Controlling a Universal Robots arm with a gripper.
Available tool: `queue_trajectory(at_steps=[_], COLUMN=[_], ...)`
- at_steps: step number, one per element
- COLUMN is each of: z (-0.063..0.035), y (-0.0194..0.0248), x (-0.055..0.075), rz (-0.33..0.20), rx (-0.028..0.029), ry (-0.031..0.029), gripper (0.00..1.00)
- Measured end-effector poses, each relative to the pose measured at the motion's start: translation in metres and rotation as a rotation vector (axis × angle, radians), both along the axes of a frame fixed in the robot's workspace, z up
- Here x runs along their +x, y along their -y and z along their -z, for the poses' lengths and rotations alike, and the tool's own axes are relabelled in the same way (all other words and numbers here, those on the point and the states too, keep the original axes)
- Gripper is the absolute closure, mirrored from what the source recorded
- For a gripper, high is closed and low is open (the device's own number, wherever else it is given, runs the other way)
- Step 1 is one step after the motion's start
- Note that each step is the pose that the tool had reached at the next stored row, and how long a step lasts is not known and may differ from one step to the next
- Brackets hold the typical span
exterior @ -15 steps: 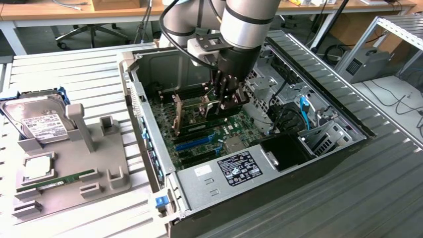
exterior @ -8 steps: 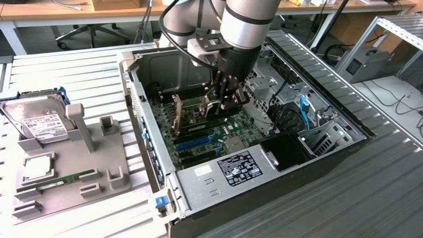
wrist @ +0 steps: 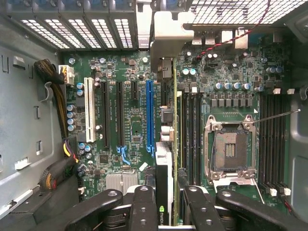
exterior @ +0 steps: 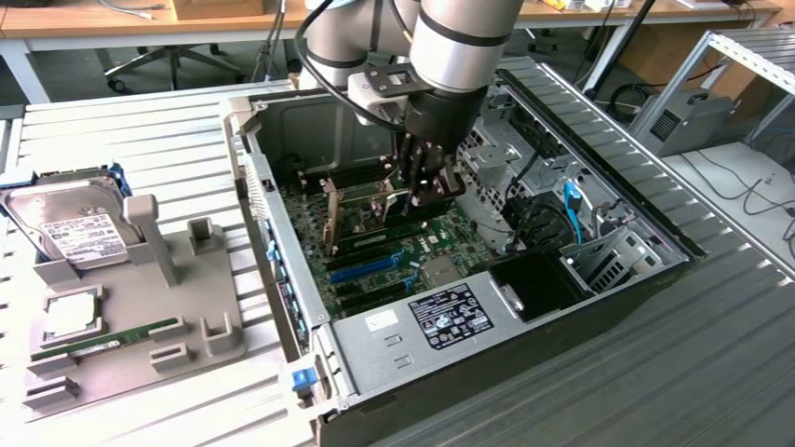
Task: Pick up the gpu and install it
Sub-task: 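Insert the gpu into the slot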
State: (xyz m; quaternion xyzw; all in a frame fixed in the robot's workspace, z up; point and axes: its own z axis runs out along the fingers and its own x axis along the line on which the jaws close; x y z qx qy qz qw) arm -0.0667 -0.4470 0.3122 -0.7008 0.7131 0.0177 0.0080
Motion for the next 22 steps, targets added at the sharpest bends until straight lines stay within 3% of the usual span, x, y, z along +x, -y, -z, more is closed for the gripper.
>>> queue_trajectory(at_steps=[22], z=[0.0019], y=[0.0], x=[-0.0042], rz=[0.0], rx=[0.0002], ry=[0.0001], gripper=[0.73])
